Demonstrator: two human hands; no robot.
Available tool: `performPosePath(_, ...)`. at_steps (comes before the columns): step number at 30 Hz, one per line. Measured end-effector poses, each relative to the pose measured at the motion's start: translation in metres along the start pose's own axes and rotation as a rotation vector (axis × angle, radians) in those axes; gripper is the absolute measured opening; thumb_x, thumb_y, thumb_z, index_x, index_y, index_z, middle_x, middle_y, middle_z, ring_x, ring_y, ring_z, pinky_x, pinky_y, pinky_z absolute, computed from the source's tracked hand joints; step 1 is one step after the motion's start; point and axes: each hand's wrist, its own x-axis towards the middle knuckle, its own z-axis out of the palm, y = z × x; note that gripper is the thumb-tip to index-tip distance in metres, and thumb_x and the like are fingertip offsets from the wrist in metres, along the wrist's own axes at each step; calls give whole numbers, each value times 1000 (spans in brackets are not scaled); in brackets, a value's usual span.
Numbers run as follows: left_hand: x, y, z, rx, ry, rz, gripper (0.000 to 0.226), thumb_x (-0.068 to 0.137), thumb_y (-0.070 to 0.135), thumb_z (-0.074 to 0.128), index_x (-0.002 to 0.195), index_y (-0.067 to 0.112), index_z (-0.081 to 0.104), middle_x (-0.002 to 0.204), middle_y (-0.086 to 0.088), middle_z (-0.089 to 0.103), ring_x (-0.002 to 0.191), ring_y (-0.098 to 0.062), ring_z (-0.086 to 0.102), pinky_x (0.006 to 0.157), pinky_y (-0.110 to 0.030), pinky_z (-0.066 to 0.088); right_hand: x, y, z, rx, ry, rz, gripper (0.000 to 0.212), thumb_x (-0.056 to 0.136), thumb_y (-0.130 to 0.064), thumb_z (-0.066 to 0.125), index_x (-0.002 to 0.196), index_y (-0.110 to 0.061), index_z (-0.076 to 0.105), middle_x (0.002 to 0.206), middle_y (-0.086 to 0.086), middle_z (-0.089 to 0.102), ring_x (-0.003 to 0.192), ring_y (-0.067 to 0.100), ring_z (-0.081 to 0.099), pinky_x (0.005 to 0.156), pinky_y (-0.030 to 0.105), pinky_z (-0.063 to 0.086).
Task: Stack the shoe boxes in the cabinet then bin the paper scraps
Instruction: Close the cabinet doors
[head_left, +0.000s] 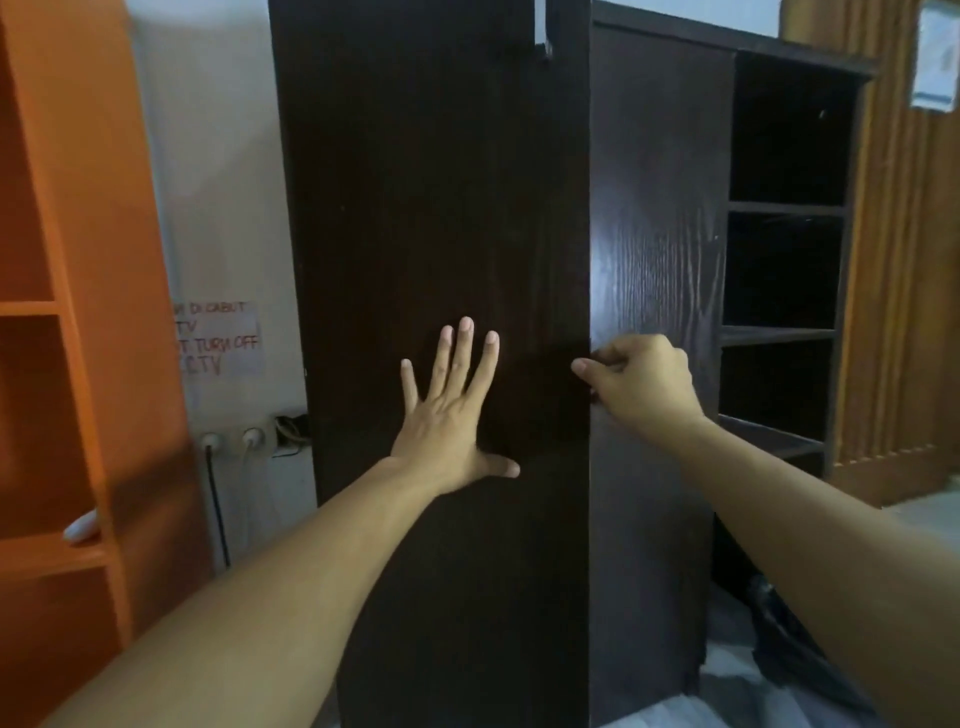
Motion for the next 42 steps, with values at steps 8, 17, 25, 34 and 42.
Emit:
performPosePath(8,23,-8,29,120,10,-32,143,61,72,70,141,25,-38,145,-3,-50,136,-26,-41,113,-63,-12,32,11,35,73,58,160,30,91,-34,65,115,-16,68,97,7,70,86,27,69,82,40,56)
performPosePath(17,41,-17,49,191,-2,-76,145,60,70,72,140,24,-41,144,-5,-51,134,-27,-45,111,-65,-10,61,12,58,219,-55,303,36,94,-26,62,126,-9,60,105,7,56,54,23,60,63,45,62)
performPosePath(25,47,-22,55,251,1,-90,144,62,69,72,140,22,-39,144,-7,-50,134,-28,-44,111,-64,-14,72,19,68,130,-29,220,33,93,-31,63,120,-11,63,107,10,64,78,33,69,72,38,59)
performPosePath(34,42,-52,76,470,-118,-108,138,70,56,75,142,21,-37,143,-11,-51,133,-32,-43,111,-62,-15,66,69,131,-798,-351,-279,105,89,-43,61,152,-15,-19,159,-2,-28,146,33,-23,115,64,-2)
performPosePath(42,45,-48,80,513,-97,-125,137,69,46,80,146,21,-30,149,-13,-42,137,-35,-37,111,-64,-11,77,77,122,-624,-459,-275,109,87,-18,67,152,-24,-19,156,-13,-33,148,27,-17,116,59,21)
